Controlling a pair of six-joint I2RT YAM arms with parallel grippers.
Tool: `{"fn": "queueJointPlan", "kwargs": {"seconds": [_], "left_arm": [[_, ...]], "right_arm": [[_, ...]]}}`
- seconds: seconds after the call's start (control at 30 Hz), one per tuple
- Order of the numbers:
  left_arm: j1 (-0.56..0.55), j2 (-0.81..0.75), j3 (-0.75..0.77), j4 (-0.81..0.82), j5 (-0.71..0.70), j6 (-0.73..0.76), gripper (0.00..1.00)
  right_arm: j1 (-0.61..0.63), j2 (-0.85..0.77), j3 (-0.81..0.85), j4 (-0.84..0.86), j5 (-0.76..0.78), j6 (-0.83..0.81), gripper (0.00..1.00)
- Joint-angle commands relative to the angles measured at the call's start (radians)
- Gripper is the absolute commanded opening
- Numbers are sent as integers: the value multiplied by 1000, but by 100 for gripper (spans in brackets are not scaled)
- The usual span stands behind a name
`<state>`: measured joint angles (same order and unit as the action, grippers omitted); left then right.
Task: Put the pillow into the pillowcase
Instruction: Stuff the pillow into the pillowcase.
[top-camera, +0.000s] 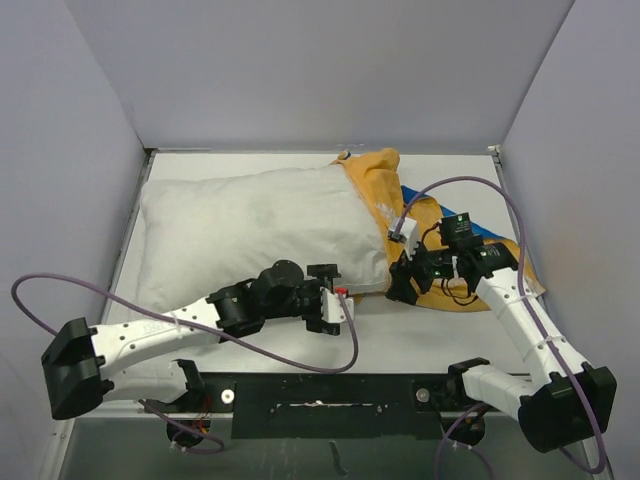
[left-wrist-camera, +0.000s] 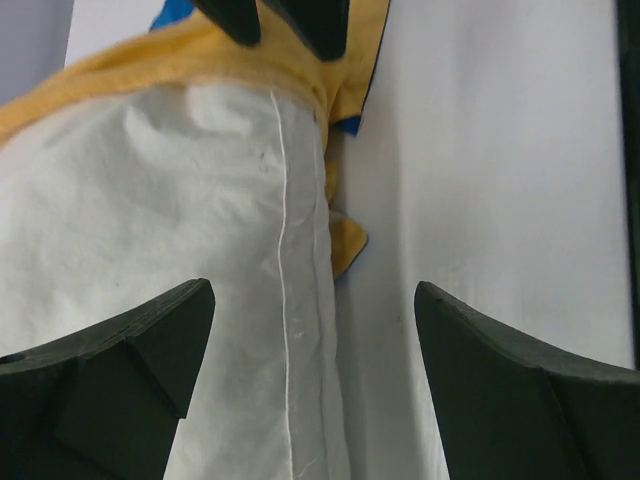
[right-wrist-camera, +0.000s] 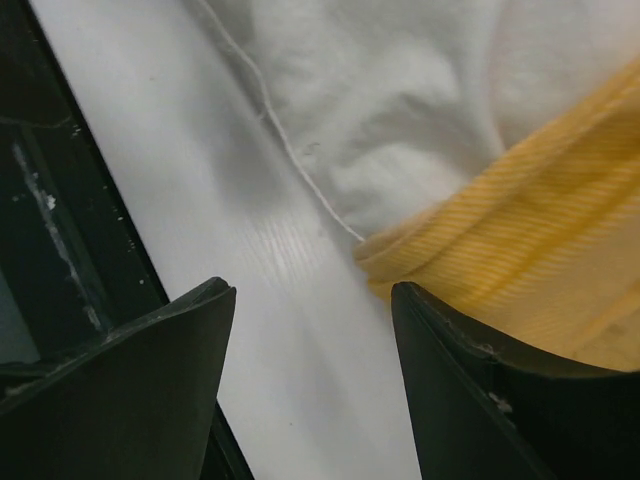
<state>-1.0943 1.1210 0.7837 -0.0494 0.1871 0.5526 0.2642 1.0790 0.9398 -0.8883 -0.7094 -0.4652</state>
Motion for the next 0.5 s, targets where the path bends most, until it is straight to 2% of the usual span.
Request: {"fn": "queueJointPlan", "kwargs": {"seconds": [0.0,0.1,0.23,0.33,0.47], "left_arm": [[3,100,22,100,-145,183,81],[8,184,41,113,-163,208,81],[9,269,44,170,-233,209,81],[15,314,53,209,-269,188,80],[26,364,66,240,-286,154,65]], "right_arm": [[-4,26,37,110,175,97,62],[-10,48,65,111,213,116,56],[-12,59,57,142,168,151,54],[-13,94,62,176,162,174,48],[-11,160,93,218,155,218,39]]}}
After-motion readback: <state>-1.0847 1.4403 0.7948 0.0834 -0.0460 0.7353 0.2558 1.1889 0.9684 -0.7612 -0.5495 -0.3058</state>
